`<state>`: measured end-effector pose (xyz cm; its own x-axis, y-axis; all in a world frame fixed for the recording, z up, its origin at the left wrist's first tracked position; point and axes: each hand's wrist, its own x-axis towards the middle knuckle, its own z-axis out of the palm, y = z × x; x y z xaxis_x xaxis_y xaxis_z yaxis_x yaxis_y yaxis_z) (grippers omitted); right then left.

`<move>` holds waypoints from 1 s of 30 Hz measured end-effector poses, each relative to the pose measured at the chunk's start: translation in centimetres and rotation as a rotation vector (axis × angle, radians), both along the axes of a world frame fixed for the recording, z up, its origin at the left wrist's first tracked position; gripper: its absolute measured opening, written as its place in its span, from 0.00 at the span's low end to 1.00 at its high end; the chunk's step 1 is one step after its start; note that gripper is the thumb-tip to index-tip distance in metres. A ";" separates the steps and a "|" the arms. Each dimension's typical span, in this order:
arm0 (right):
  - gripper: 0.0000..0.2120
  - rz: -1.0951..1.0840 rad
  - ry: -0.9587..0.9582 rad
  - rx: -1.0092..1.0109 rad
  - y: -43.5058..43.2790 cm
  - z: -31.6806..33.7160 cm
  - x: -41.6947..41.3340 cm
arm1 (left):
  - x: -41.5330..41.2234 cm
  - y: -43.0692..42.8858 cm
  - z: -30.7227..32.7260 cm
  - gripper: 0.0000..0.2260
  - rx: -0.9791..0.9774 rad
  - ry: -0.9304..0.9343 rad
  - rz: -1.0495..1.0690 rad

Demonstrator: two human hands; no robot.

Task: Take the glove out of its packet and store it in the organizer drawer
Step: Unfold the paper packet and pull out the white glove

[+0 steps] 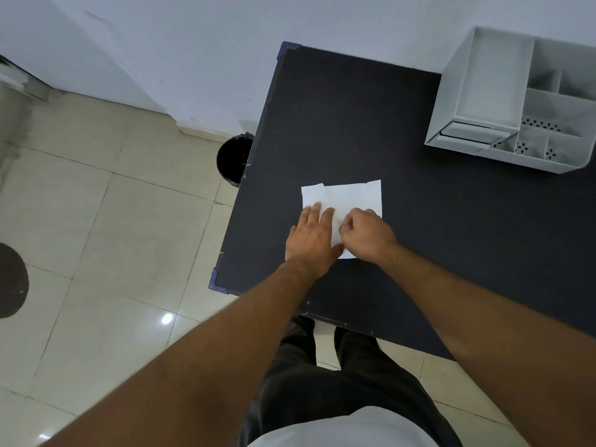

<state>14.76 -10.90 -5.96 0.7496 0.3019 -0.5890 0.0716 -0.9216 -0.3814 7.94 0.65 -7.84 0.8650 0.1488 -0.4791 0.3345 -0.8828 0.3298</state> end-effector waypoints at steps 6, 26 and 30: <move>0.12 -0.246 0.254 0.185 0.8 1.8 0.5 | 0.0 0.0 -0.5 0.39 -0.101 -0.007 0.048; 0.10 -0.457 0.198 0.603 3.2 3.9 -2.2 | -1.8 3.9 1.3 0.08 -0.642 -0.055 1.050; 0.14 -0.506 0.093 0.512 3.2 2.8 -2.5 | -2.0 4.9 2.3 0.06 -0.836 -0.025 1.237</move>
<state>12.30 -7.72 -3.18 0.8241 0.1862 -0.5349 -0.3705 -0.5371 -0.7578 5.95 5.54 -5.51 0.4089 0.4724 -0.7808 0.6974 0.3900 0.6012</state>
